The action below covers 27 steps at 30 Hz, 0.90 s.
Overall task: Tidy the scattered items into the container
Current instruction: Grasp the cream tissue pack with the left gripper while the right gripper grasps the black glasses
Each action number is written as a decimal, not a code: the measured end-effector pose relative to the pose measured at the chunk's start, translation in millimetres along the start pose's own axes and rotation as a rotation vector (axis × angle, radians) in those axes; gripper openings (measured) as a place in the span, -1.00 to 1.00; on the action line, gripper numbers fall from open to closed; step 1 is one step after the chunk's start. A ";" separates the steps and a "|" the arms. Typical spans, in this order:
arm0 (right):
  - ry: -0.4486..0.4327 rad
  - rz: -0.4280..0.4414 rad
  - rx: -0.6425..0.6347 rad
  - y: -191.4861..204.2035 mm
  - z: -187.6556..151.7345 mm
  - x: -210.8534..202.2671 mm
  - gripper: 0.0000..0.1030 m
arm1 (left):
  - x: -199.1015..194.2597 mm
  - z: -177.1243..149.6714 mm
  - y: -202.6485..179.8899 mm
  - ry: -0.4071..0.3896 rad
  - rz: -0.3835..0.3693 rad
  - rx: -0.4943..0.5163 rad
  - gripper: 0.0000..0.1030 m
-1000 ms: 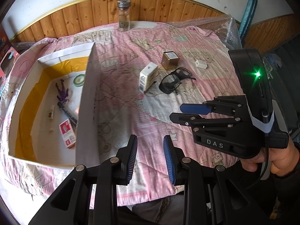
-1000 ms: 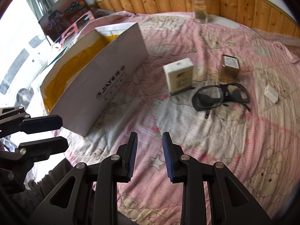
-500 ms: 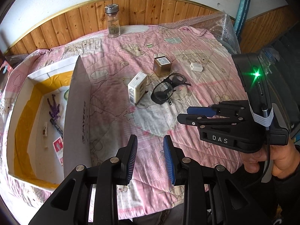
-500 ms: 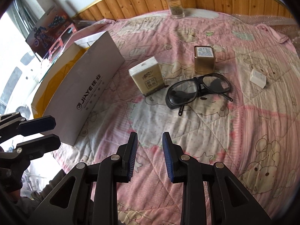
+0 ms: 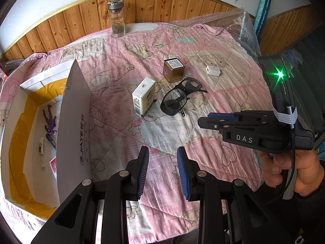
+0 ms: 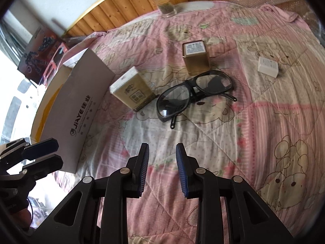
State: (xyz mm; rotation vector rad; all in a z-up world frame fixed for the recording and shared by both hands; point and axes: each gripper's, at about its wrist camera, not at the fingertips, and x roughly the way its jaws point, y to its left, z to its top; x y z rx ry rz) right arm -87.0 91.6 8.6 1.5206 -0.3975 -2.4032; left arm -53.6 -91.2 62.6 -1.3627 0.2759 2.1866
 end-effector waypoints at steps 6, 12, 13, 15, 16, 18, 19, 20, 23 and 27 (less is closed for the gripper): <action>0.003 -0.023 0.045 -13.1 5.0 7.7 -0.43 | 13.1 13.1 1.8 -0.025 -0.045 0.000 -0.41; -0.001 -0.026 0.102 -25.2 14.0 14.3 -0.43 | 32.7 30.8 7.4 -0.020 -0.055 0.018 -0.41; -0.005 -0.019 0.119 -27.9 15.3 14.9 -0.42 | 36.7 34.6 9.6 -0.021 -0.051 0.020 -0.39; -0.012 0.011 0.177 -36.7 18.0 17.4 -0.40 | 43.1 40.9 14.4 -0.022 -0.047 0.020 -0.37; -0.014 0.031 0.205 -40.7 18.8 18.8 -0.34 | 47.7 44.5 17.3 -0.022 -0.048 0.018 -0.35; -0.016 0.085 0.272 -49.2 19.8 23.2 -0.30 | 58.1 51.4 23.4 -0.016 -0.041 0.012 -0.34; -0.017 0.111 0.303 -52.1 20.2 25.7 -0.29 | 62.5 53.9 25.6 -0.013 -0.042 0.008 -0.32; -0.017 0.136 0.330 -54.7 20.6 28.2 -0.29 | 67.3 55.9 27.6 -0.011 -0.041 0.005 -0.31; -0.026 0.208 0.411 -62.2 22.8 36.6 -0.21 | 82.0 59.7 33.5 -0.002 -0.043 0.004 -0.27; -0.057 0.278 0.514 -71.4 27.5 48.0 -0.12 | 98.2 60.9 42.2 0.009 -0.057 -0.011 -0.23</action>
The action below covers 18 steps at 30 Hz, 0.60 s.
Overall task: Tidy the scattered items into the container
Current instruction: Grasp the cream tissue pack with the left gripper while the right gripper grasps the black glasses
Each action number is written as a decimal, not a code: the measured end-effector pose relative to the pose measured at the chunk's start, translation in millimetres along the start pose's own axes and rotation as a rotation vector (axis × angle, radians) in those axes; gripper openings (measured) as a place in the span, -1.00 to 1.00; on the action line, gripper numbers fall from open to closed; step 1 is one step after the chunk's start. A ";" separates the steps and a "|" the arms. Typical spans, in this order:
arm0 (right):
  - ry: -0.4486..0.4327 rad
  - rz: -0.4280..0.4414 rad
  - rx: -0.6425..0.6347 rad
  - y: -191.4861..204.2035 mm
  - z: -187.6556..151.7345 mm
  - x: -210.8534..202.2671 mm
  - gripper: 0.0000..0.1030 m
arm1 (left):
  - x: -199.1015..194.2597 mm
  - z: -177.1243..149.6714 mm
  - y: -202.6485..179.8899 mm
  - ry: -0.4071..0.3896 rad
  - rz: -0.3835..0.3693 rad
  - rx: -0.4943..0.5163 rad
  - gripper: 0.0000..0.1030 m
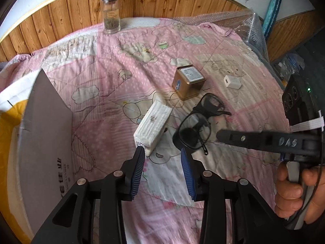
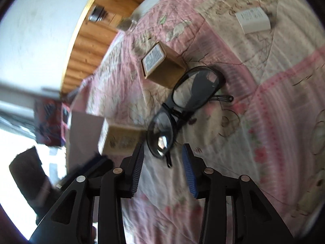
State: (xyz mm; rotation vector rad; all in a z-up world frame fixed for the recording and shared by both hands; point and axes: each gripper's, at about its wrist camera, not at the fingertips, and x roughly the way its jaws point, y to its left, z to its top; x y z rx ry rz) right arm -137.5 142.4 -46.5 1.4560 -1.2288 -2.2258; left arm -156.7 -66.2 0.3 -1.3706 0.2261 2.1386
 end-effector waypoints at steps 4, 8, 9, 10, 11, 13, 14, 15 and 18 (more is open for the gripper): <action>-0.015 0.033 0.079 -7.8 10.7 15.5 -0.05 | 12.7 3.2 9.2 -0.017 -0.011 -0.014 -0.16; -0.021 0.040 0.134 -17.7 18.8 30.6 -0.04 | 25.4 11.7 14.2 -0.012 -0.049 -0.013 -0.08; -0.030 0.053 0.148 -19.2 21.0 32.8 -0.05 | 28.8 15.4 15.4 -0.016 -0.058 -0.015 -0.08; -0.037 0.060 0.154 -19.0 22.8 34.2 -0.01 | 31.9 18.7 15.8 -0.020 -0.067 -0.016 -0.08; -0.041 0.064 0.156 -17.9 25.8 36.3 0.00 | 34.3 21.1 16.0 -0.023 -0.073 -0.016 -0.08; -0.046 0.078 0.171 -16.5 31.5 40.2 0.11 | 41.0 27.8 17.0 -0.027 -0.081 -0.016 -0.08; -0.049 0.087 0.181 -15.7 34.6 41.9 0.12 | 43.6 31.3 18.0 -0.030 -0.084 -0.019 -0.08; -0.052 0.092 0.191 -15.0 38.0 43.5 0.13 | 45.7 34.2 18.4 -0.032 -0.087 -0.023 -0.08; -0.050 0.129 0.250 -18.8 43.2 45.6 0.13 | 54.5 43.7 20.5 -0.031 -0.102 -0.049 -0.08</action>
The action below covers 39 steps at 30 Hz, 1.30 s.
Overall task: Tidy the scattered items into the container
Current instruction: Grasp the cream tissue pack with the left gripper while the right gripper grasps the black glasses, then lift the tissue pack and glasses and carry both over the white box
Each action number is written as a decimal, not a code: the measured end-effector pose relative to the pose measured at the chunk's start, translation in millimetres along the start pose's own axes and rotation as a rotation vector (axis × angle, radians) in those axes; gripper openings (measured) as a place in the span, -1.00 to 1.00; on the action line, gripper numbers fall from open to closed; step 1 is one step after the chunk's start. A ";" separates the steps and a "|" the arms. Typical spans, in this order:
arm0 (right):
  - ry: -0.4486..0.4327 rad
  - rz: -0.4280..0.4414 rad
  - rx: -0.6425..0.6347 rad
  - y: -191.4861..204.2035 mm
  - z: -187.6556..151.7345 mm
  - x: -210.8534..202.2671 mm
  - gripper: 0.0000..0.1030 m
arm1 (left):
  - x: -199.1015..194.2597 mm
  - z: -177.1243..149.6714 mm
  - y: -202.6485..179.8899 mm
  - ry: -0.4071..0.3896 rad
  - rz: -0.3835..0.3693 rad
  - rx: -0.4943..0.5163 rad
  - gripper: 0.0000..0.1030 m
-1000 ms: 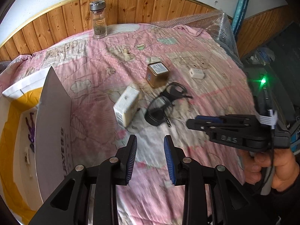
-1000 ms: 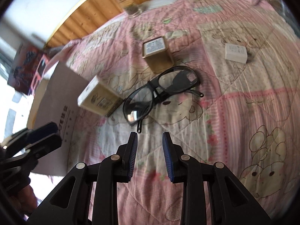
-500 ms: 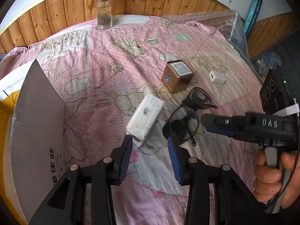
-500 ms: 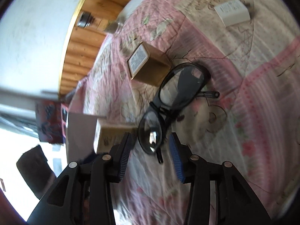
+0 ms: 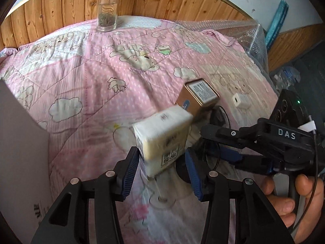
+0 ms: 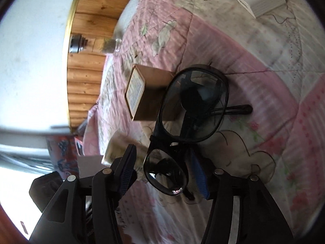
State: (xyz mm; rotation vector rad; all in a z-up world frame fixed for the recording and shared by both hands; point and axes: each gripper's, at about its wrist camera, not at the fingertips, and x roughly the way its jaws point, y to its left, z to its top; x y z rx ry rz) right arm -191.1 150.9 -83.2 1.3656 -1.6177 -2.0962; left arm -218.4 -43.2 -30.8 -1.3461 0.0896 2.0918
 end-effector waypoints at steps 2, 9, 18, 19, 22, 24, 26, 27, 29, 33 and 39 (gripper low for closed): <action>-0.003 0.009 0.018 -2.3 4.1 0.5 0.13 | 5.0 5.2 0.5 0.002 -0.013 -0.015 -0.08; 0.029 -0.027 -0.034 7.8 18.5 17.1 -0.06 | 24.9 12.7 17.1 0.036 -0.018 -0.122 -0.07; 0.069 -0.147 -0.184 10.6 8.6 -18.0 -0.19 | 31.7 18.9 24.2 0.054 -0.026 -0.210 0.10; 0.073 -0.153 -0.190 8.4 6.5 -21.9 -0.19 | 33.4 19.3 21.3 0.057 -0.024 -0.207 0.14; 0.083 -0.140 -0.182 -0.5 1.6 -28.1 -0.19 | 41.9 19.2 12.7 0.080 0.018 -0.174 0.31; 0.086 -0.136 -0.198 -0.7 -1.0 -27.3 -0.19 | 47.1 21.3 4.2 0.073 0.056 -0.139 0.36; 0.094 -0.125 -0.215 -0.8 -3.7 -24.7 -0.19 | 50.2 24.2 0.8 0.068 0.100 -0.122 0.30; 0.100 -0.117 -0.220 -1.3 -5.2 -23.2 -0.20 | 50.6 25.2 0.7 0.060 0.124 -0.115 0.17; 0.107 -0.098 -0.224 -2.0 -7.3 -22.8 -0.21 | 49.7 25.0 0.8 0.069 0.154 -0.088 0.02; 0.102 -0.069 -0.244 1.6 -11.8 -31.6 -0.24 | 38.9 22.4 -2.2 0.082 0.179 -0.071 0.01; 0.096 -0.049 -0.248 1.6 -21.6 -42.5 -0.24 | 8.4 10.8 -15.6 0.059 0.200 -0.055 0.01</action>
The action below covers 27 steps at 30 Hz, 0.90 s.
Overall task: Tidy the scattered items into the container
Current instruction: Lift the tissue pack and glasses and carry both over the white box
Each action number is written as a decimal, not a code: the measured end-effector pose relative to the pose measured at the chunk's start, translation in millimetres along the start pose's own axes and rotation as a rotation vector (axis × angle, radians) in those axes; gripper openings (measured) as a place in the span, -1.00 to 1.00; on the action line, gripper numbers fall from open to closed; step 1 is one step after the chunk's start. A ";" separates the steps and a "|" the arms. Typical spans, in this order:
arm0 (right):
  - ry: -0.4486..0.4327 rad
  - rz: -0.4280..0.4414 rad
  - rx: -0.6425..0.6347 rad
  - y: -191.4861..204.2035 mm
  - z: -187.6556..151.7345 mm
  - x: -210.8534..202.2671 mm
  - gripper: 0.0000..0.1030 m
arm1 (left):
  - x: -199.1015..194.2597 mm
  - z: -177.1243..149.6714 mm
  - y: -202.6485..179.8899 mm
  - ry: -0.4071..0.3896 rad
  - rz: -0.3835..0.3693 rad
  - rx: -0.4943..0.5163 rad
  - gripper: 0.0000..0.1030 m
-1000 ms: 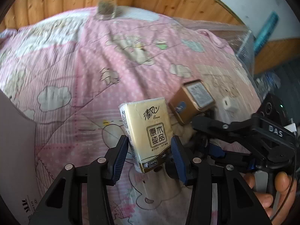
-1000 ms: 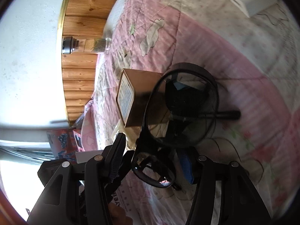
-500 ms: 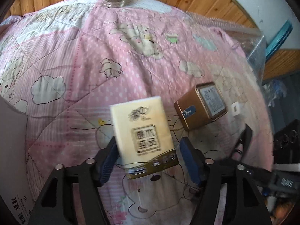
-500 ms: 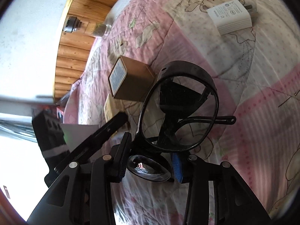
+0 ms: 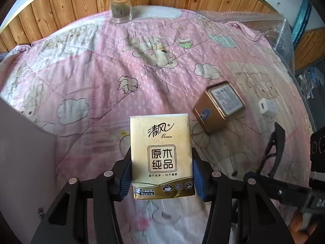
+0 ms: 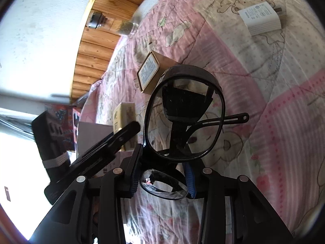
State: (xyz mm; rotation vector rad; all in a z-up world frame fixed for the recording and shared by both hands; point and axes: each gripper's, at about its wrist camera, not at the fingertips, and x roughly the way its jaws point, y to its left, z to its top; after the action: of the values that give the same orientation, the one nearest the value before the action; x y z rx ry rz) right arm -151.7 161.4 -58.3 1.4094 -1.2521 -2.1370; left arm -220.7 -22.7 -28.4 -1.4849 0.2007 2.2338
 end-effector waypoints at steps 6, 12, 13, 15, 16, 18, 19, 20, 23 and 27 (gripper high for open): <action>-0.012 0.032 -0.014 10.9 -15.7 -11.0 -0.24 | -36.0 -18.2 -12.3 -0.041 0.009 0.035 0.01; -0.034 0.032 -0.029 18.9 -33.4 -22.4 -0.24 | -65.1 -36.6 -24.2 -0.066 0.017 0.063 0.01; -0.038 0.031 -0.030 19.5 -36.3 -24.0 -0.24 | -69.6 -39.3 -25.5 -0.070 0.015 0.066 0.01; -0.044 0.030 -0.034 21.1 -42.1 -27.1 -0.24 | -78.0 -44.9 -26.7 -0.078 0.018 0.068 0.01; -0.047 0.028 -0.038 22.5 -44.8 -28.1 -0.24 | -83.1 -49.0 -26.0 -0.081 0.014 0.067 0.01; -0.050 0.026 -0.045 25.2 -51.2 -30.2 -0.24 | -92.1 -56.9 -24.7 -0.089 0.011 0.067 0.01; -0.051 0.025 -0.049 26.5 -53.6 -30.8 -0.24 | -96.2 -60.8 -24.0 -0.091 0.007 0.066 0.01; -0.053 0.024 -0.053 27.7 -55.9 -31.6 -0.24 | -100.3 -65.4 -23.3 -0.093 0.001 0.064 0.01; -0.058 0.023 -0.067 32.1 -64.6 -35.5 -0.24 | -110.3 -78.6 -22.8 -0.099 0.000 0.074 0.01; -0.060 0.022 -0.086 38.0 -75.3 -39.1 -0.24 | -123.3 -96.4 -19.8 -0.109 -0.012 0.064 0.01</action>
State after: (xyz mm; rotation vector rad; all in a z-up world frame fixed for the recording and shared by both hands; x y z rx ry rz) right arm -76.8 126.5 -15.7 1.3006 -1.1754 -2.2057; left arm -91.6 -74.7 45.9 -1.3238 0.2258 2.2700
